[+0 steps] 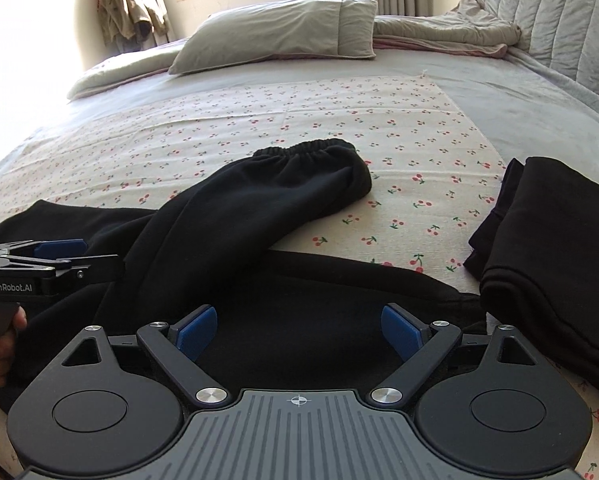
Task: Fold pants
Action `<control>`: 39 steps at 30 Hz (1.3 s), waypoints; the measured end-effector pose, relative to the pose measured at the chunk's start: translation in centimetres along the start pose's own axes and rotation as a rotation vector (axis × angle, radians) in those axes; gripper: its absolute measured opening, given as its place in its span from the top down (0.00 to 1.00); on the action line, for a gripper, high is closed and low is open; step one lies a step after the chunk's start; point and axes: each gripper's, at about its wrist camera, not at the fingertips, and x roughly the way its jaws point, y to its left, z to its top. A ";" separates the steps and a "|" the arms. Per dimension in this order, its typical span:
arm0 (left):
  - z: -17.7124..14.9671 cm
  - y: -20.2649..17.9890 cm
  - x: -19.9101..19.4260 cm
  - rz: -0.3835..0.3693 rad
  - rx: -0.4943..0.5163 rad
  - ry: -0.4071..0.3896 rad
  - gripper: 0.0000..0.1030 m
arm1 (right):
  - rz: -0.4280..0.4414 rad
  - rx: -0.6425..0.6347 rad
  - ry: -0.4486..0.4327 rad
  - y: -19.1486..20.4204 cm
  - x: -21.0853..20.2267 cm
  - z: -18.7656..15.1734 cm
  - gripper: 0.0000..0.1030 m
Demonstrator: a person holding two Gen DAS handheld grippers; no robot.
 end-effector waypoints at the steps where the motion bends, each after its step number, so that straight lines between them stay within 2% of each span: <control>1: 0.1 -0.3 0.3 -0.009 0.013 -0.010 0.03 | -0.002 0.006 -0.003 -0.3 0.0 0.2 0.11; 7: 0.3 -0.9 1.9 -0.059 0.005 -0.041 0.30 | 0.000 0.043 -0.015 -1.5 0.1 1.2 0.11; 9: 0.3 -1.0 2.2 -0.065 -0.001 -0.056 0.50 | -0.002 0.049 -0.017 -1.8 0.2 1.4 0.11; 10: 0.4 -1.0 2.2 -0.069 -0.001 -0.059 0.56 | -0.005 0.053 -0.018 -2.0 0.2 1.5 0.11; 12: 0.7 -1.3 2.2 -0.084 -0.001 -0.052 0.81 | -0.008 0.065 -0.019 -2.3 0.2 1.6 0.11; 15: 1.0 -1.8 1.7 -0.119 -0.013 -0.066 0.93 | -0.013 0.082 -0.023 -3.0 -0.1 1.6 0.11; 18: 1.0 -2.9 0.9 -0.194 -0.005 -0.087 0.93 | -0.016 0.102 -0.038 -3.7 -0.7 1.5 0.11; 22: 0.4 -5.9 0.0 -0.282 0.094 -0.112 0.93 | -0.013 0.144 -0.064 -5.0 -1.8 1.3 0.11; 26: -1.0 -8.5 0.2 -0.352 0.164 -0.075 0.96 | -0.004 0.188 -0.080 -6.1 -2.5 1.2 0.11; 30: -3.0 -10.8 0.9 -0.377 0.249 -0.027 0.96 | 0.003 0.194 -0.086 -6.2 -2.7 1.1 0.11; 35: -5.0 -11.7 2.4 -0.347 0.331 0.053 0.94 | 0.039 0.157 -0.062 -4.7 -1.6 1.1 0.11; 37: -4.6 -11.2 2.1 -0.373 0.307 0.062 0.86 | 0.050 0.117 -0.052 -3.5 -0.9 1.2 0.11; 39: -4.6 -10.8 1.2 -0.392 0.293 0.064 0.62 | 0.063 0.080 -0.054 -2.3 -0.4 1.4 0.11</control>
